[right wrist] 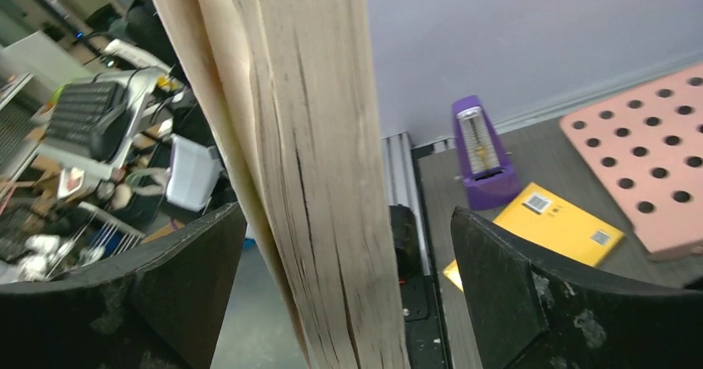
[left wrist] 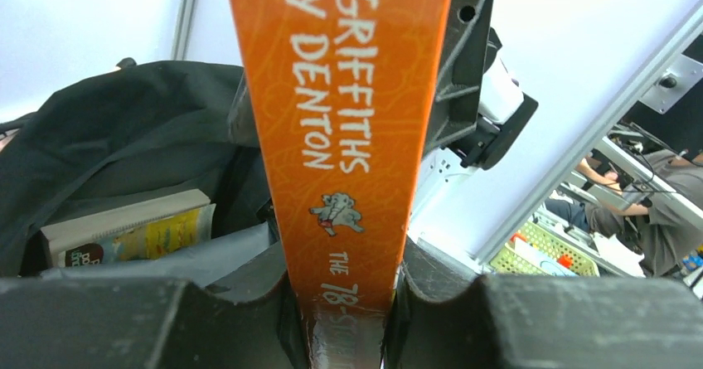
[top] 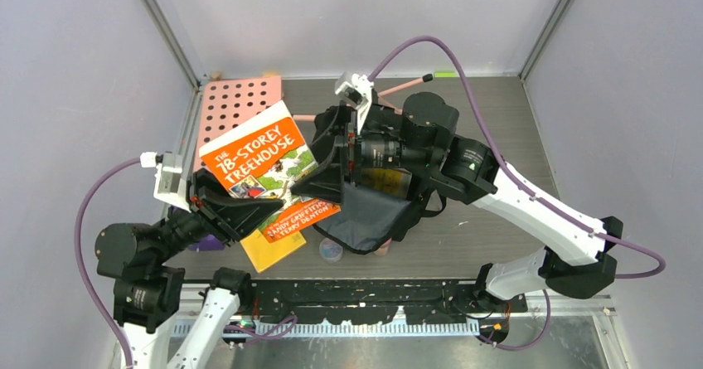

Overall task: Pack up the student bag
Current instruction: Pick up the book from the center of the board, then place the book in the student bag.

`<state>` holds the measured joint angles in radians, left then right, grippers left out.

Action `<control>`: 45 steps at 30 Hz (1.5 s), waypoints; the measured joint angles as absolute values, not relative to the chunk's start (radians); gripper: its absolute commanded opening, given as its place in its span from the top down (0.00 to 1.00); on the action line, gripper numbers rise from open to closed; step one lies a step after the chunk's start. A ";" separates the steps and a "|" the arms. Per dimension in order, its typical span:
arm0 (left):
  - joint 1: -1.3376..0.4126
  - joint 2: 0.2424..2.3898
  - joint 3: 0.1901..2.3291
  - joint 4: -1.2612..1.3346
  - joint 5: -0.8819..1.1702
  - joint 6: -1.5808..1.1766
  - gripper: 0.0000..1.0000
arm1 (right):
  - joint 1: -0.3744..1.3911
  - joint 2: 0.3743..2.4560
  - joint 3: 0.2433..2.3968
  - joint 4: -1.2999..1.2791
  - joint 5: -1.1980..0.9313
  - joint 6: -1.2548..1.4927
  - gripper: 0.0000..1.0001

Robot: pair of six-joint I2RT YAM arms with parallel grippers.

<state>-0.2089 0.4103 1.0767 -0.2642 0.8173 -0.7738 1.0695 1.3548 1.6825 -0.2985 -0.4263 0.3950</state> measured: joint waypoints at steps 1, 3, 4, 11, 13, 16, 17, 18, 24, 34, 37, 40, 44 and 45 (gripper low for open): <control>-0.209 0.419 1.081 -0.258 0.828 -0.772 1.00 | 1.069 1.362 1.682 -0.290 -0.459 0.396 0.02; -0.209 0.433 1.082 -0.249 0.844 -0.767 1.00 | 1.070 1.378 1.682 -0.276 -0.514 0.397 0.05; -0.209 0.438 1.082 -0.245 0.850 -0.765 1.00 | 1.071 1.384 1.682 -0.271 -0.532 0.397 0.07; -0.209 0.450 1.082 -0.219 0.873 -0.755 1.00 | 1.073 1.412 1.682 -0.227 -0.615 0.412 0.45; -0.209 0.450 1.082 -0.215 0.878 -0.754 1.00 | 1.073 1.412 1.682 -0.211 -0.614 0.417 0.56; -0.208 0.450 1.075 -0.212 0.877 -0.750 1.00 | 1.073 1.409 1.673 -0.187 -0.614 0.419 0.85; -0.207 0.450 1.071 -0.212 0.877 -0.752 1.00 | 1.076 1.405 1.669 -0.185 -0.610 0.419 0.90; -0.207 0.450 1.068 -0.210 0.876 -0.752 0.98 | 1.076 1.400 1.663 -0.184 -0.606 0.414 0.97; -0.211 0.448 1.040 -0.215 0.845 -0.724 0.13 | 1.081 1.364 1.615 -0.195 -0.535 0.390 1.00; -0.211 0.419 0.867 -0.385 0.535 -0.698 0.00 | 1.079 1.231 1.545 -0.501 -0.209 0.186 1.00; -0.211 0.422 0.816 -0.432 0.465 -0.700 0.00 | 1.090 1.173 1.516 -0.592 -0.069 0.094 1.00; -0.211 0.443 0.763 -0.442 0.434 -0.709 0.00 | 1.119 1.139 1.491 -0.660 0.069 0.002 1.00; -0.211 0.502 0.693 -0.429 0.430 -0.732 0.00 | 1.162 1.131 1.434 -0.689 0.249 -0.116 1.00; -0.211 0.524 0.674 -0.421 0.431 -0.735 0.00 | 1.169 1.133 1.416 -0.691 0.286 -0.142 1.00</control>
